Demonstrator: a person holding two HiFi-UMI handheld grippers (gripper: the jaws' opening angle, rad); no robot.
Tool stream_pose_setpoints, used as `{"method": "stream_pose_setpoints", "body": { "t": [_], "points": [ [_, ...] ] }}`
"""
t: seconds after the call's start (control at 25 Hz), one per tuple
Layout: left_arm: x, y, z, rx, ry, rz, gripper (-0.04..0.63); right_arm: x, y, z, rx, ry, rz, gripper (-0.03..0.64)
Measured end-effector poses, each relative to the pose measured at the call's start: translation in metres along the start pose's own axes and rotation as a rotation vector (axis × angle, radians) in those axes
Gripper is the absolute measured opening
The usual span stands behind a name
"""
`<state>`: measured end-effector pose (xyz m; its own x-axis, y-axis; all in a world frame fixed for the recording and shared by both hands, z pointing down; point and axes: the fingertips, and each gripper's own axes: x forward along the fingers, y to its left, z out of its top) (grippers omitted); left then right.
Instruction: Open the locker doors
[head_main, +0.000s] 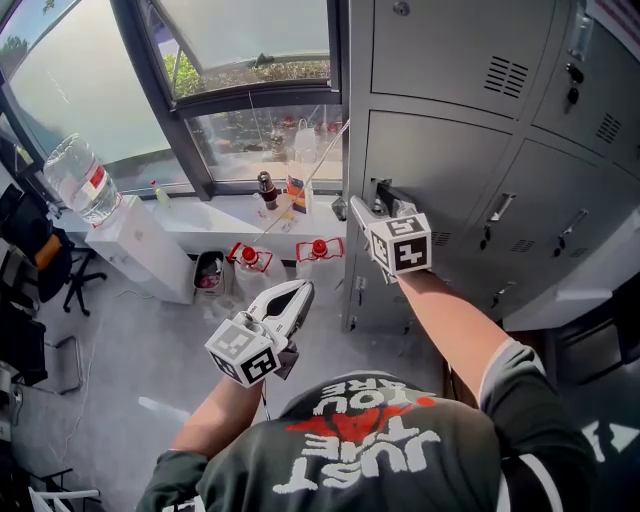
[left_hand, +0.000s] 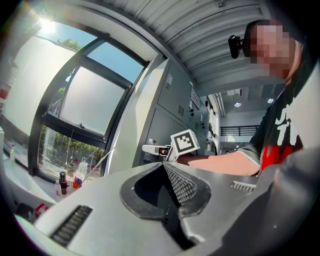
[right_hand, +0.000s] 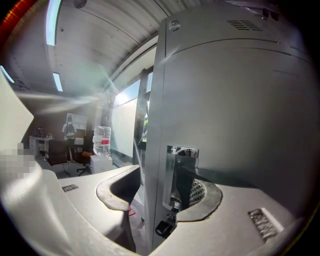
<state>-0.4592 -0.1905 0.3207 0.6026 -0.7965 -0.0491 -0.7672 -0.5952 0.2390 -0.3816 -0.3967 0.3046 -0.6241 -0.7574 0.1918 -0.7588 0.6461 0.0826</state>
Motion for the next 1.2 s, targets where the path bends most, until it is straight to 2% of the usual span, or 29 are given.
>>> {"method": "stream_pose_setpoints", "body": {
  "t": [0.44, 0.64, 1.04, 1.2],
  "points": [
    [-0.018, 0.011, 0.002, -0.007, 0.000, -0.004, -0.002, 0.003, 0.004, 0.000, 0.029, 0.000, 0.013, 0.219],
    [-0.019, 0.010, 0.002, -0.007, 0.001, -0.026, -0.002, -0.001, 0.005, -0.001, 0.059, -0.003, 0.030, 0.219],
    [-0.021, 0.006, 0.005, -0.013, 0.007, -0.061, -0.002, -0.028, 0.018, -0.005, 0.051, -0.020, 0.050, 0.205],
    [-0.021, 0.001, 0.005, -0.001, 0.012, -0.098, -0.003, -0.046, 0.024, -0.008, 0.037, -0.034, 0.046, 0.193]
  ]
}}
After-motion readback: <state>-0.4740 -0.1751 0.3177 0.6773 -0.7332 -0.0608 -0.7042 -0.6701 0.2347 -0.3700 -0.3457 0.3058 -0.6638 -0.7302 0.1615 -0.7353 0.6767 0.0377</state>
